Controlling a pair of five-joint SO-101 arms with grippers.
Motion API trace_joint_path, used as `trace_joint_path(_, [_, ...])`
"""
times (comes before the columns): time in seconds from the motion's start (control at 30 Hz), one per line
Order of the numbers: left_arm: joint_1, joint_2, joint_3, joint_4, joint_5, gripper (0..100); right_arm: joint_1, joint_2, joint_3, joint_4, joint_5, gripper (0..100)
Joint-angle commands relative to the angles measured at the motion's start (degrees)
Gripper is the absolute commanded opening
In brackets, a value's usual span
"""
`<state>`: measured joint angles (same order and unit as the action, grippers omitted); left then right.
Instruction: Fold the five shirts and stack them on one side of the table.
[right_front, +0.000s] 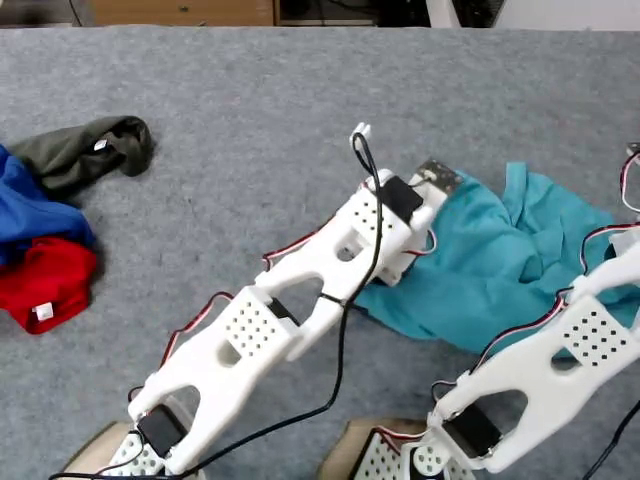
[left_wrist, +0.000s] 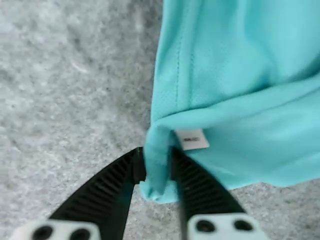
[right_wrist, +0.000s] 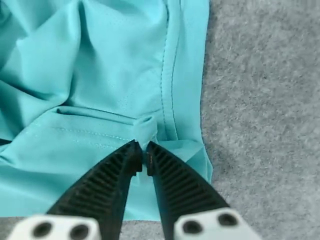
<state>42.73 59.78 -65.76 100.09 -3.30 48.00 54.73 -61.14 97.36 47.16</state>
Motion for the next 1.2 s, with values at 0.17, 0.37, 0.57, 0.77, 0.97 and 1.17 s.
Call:
trace_joint_path(0.17, [-1.23,-0.84,-4.92,0.79,0.53,16,-1.19,3.12,-1.19,-0.7,-0.7,1.9])
trace_joint_path(0.37, [-1.93,-0.84,-4.75,0.79,0.18,12,-1.1,4.53,-1.19,-0.79,-0.7,1.9])
trace_joint_path(0.57, [-3.16,-0.66,-6.24,0.79,0.18,5,-1.71,4.53,-1.19,-0.97,-0.7,1.9])
trace_joint_path(0.77, [-2.9,-0.13,-6.15,0.7,0.18,5,-2.51,4.53,-1.19,-0.97,-0.7,1.9])
trace_joint_path(0.97, [-2.99,-0.4,-6.24,0.7,0.44,2,-2.77,4.53,-1.19,-0.97,-0.79,1.9])
trace_joint_path(1.17, [-3.25,-1.8,-6.68,0.7,0.44,2,-3.82,4.18,-2.51,-0.26,-0.79,1.9])
